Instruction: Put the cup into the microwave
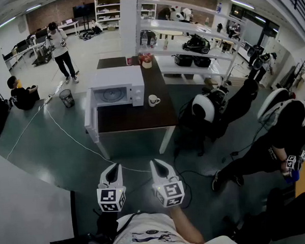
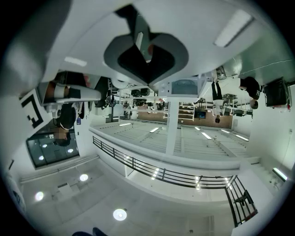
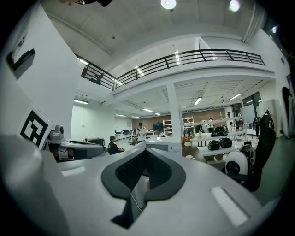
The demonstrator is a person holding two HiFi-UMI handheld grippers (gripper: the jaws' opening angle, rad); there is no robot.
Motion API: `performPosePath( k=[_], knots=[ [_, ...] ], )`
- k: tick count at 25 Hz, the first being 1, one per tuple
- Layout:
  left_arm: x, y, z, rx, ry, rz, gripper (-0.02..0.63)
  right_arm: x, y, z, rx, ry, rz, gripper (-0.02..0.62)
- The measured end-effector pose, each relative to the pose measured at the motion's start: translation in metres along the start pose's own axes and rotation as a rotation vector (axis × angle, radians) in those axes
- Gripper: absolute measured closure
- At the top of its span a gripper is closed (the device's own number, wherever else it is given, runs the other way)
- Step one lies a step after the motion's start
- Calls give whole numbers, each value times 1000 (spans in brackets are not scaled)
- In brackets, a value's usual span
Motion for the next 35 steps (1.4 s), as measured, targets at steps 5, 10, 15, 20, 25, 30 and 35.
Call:
performPosePath(
  k=[5,10,15,20,25,30,35],
  knots=[
    [-3,6,-1,-1,-2,-6,607,-1,0,-3,13,2,-9,597],
    [-9,11,2,-4,-16,-3,607,-7,2,-5,19,-6,-4,597],
    [-15,17,5,5,-25,5,607,-12,6,-7,35,-15,9,596],
    [-14,23,11,25,-18,0,607,-11,14,-5,54,-16,5,595],
    [-17,30,14,36,-29,-20,607,-7,23,-8,52,-10,5,595],
    [-27,45,22,31,-56,-27,607,-14,35,-16,53,-31,20,594],
    [-39,59,22,39,-87,-16,607,-24,42,-23,66,-45,45,594]
  ],
)
Point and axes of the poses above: the fingertips, and each gripper's own axes: z forward along the fingers, y to its right, x out of its top, the point moved 7 cm from there along -z, backward along the fingers, and after that the axes turned 15 degrees about -z, right-handed, at the moved point
